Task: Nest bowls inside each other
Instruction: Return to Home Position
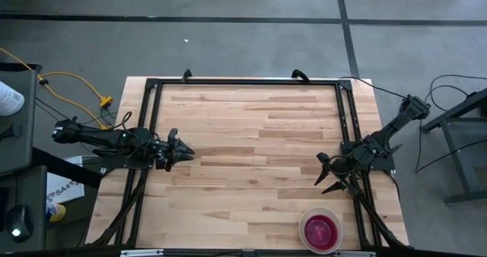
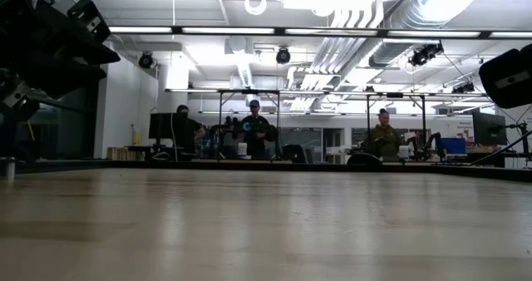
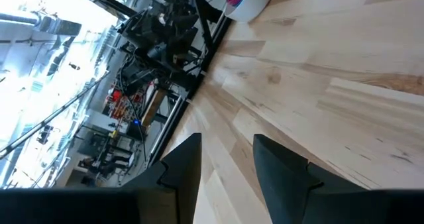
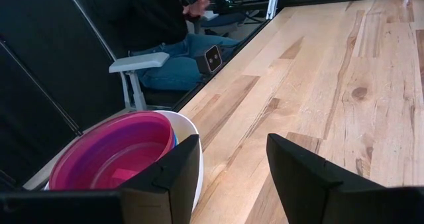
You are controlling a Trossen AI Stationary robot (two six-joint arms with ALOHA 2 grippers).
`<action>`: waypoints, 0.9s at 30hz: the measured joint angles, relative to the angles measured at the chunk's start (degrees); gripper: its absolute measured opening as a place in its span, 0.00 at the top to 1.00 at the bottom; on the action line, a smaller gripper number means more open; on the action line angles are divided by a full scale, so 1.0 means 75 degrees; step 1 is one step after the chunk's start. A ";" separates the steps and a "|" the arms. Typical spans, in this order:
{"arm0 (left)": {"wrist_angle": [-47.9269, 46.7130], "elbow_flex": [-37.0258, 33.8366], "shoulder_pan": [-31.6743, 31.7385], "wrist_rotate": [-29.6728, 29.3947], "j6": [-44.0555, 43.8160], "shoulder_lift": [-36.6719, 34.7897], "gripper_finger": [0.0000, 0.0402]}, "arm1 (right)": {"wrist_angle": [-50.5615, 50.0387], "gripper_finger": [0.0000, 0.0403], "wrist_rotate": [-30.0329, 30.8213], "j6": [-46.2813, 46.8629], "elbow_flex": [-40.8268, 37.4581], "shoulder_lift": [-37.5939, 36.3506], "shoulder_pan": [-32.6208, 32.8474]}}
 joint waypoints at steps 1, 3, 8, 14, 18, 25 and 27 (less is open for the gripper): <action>-0.0002 0.0000 0.0000 -0.0001 0.0000 0.0000 0.66 | 0.0000 0.58 0.0000 -0.0003 0.0000 0.0000 0.0000; 0.0015 -0.0003 0.0000 -0.0009 0.0000 0.0000 0.66 | 0.0000 0.58 0.0001 -0.0001 0.0000 0.0002 -0.0002; 0.0073 -0.0003 -0.0001 -0.0337 0.0214 0.0000 0.66 | 0.0000 0.58 0.0002 -0.0003 0.0000 0.0000 -0.0002; 0.0044 -0.0003 0.0000 -0.0205 -0.0526 0.0000 0.66 | 0.0000 0.58 0.0001 -0.0003 0.0000 0.0001 0.0000; 0.0032 -0.0003 -0.0001 0.0010 -0.1408 -0.0002 0.66 | 0.0000 0.58 0.0001 0.0000 0.0000 0.0001 -0.0001; 0.0035 -0.0003 0.0000 0.0041 -0.1823 -0.0003 0.66 | 0.0000 0.58 0.0000 -0.0003 0.0000 0.0003 0.0000; 0.0041 -0.0003 -0.0001 0.0161 -0.2323 -0.0002 0.66 | 0.0000 0.58 0.0002 -0.0002 0.0000 0.0002 -0.0001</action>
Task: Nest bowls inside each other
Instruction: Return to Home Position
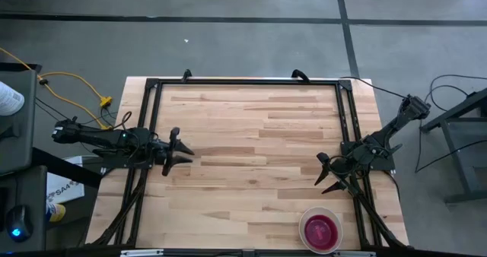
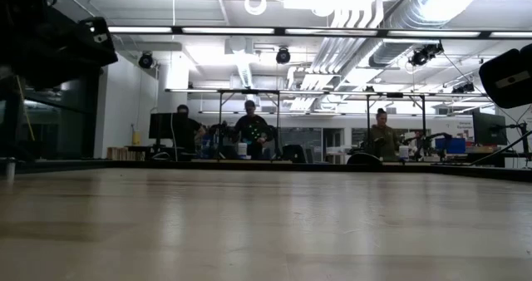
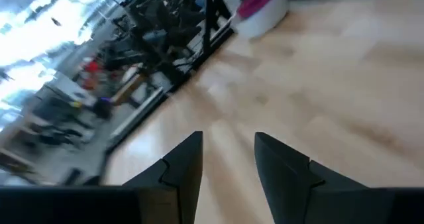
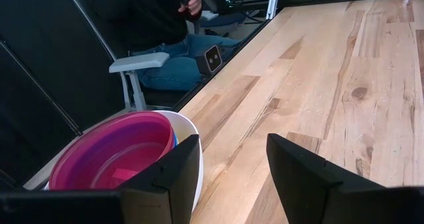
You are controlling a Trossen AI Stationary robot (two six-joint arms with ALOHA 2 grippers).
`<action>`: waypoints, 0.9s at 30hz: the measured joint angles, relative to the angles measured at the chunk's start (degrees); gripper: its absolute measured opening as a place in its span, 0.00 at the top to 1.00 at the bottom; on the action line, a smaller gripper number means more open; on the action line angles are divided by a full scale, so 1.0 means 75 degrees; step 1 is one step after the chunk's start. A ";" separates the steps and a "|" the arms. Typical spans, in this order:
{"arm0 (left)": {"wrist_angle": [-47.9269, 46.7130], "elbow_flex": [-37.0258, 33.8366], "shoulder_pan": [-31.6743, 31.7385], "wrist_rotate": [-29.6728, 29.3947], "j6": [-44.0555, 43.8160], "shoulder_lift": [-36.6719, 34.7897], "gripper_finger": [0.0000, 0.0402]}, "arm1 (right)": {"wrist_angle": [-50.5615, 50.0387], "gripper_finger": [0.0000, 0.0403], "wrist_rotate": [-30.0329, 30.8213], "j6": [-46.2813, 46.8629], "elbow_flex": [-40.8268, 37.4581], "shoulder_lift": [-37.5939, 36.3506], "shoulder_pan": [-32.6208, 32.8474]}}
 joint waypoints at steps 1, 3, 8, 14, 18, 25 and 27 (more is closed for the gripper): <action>0.0019 0.0000 0.0001 0.0161 -0.0363 0.0000 0.66 | 0.0000 0.58 -0.0001 -0.0001 0.0000 0.0001 0.0000; 0.0069 0.0000 0.0001 0.0479 -0.1193 0.0000 0.66 | 0.0000 0.58 0.0000 0.0002 0.0000 0.0001 0.0001; 0.0108 0.0000 -0.0002 0.0728 -0.3190 0.0000 0.66 | 0.0000 0.58 -0.0002 0.0001 0.0000 -0.0002 -0.0001; 0.0102 0.0000 -0.0002 0.0693 -0.3687 0.0000 0.66 | 0.0000 0.58 0.0001 -0.0001 0.0000 -0.0002 0.0001; 0.0099 0.0000 -0.0002 0.0683 -0.3656 0.0000 0.66 | 0.0000 0.58 -0.0002 -0.0001 0.0000 -0.0002 -0.0001; 0.0093 0.0000 -0.0002 0.0687 -0.5893 0.0000 0.66 | 0.0000 0.58 0.0000 -0.0001 0.0000 -0.0002 0.0001; 0.0093 0.0000 0.0000 0.0687 -0.6056 0.0002 0.66 | 0.0000 0.58 0.0001 -0.0001 0.0000 -0.0002 0.0001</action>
